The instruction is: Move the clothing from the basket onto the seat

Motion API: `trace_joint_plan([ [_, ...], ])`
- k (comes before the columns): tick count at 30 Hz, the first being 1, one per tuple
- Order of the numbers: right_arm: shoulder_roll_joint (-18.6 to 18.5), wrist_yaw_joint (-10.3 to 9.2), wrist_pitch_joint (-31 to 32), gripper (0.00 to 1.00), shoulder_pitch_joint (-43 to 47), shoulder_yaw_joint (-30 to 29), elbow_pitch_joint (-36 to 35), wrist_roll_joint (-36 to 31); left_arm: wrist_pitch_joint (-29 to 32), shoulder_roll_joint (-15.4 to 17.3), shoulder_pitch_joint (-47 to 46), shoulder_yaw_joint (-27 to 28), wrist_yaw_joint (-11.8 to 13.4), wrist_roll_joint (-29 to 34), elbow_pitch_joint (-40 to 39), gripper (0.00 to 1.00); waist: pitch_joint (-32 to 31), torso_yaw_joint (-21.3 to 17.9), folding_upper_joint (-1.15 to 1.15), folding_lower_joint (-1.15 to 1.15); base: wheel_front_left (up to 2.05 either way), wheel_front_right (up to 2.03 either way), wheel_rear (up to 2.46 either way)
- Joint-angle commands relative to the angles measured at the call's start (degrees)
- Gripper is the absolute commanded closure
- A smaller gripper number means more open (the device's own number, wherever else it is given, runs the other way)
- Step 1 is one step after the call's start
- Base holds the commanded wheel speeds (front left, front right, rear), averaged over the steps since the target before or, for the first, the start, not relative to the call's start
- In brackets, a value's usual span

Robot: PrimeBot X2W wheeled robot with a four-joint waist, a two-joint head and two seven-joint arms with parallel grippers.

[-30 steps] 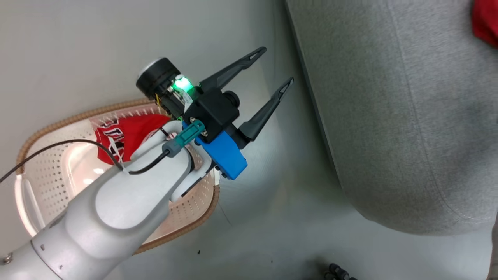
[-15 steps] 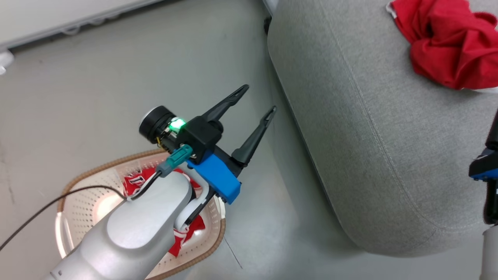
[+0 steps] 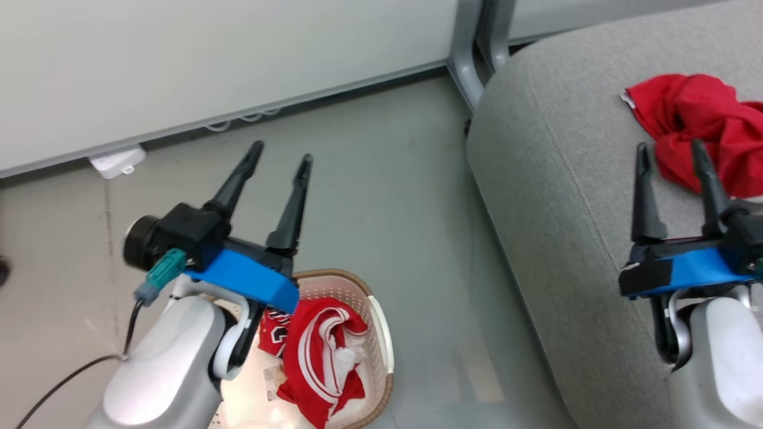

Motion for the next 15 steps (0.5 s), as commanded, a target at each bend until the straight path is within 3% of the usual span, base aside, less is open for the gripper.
trace_joint_plan([
  [1, 0.40, -0.06, -0.03, 0.00, 1.31, 1.22, -0.39, 0.51, -0.20, -0.02, 2.29, 2.27, -0.02, 0.92, -0.81, 0.00, -2.65, 2.78, 0.00, 0.01, 0.00, 0.00, 0.00],
  [9, 2.10, -0.06, -0.03, 0.00, 4.17, 6.61, -2.00, 1.53, -0.20, -2.45, 11.67, 14.68, -2.00, 6.82, -4.57, 0.00, -5.93, 7.53, 0.00, 0.01, 0.00, 0.00, 0.00],
  [15, 3.14, -0.06, -0.03, 0.00, 7.05, 7.70, -3.07, 1.93, -0.20, -5.09, 16.65, 20.86, -4.00, 9.70, -5.21, 0.00, -7.68, 9.83, 0.00, 0.01, 0.00, 0.00, 0.00],
])
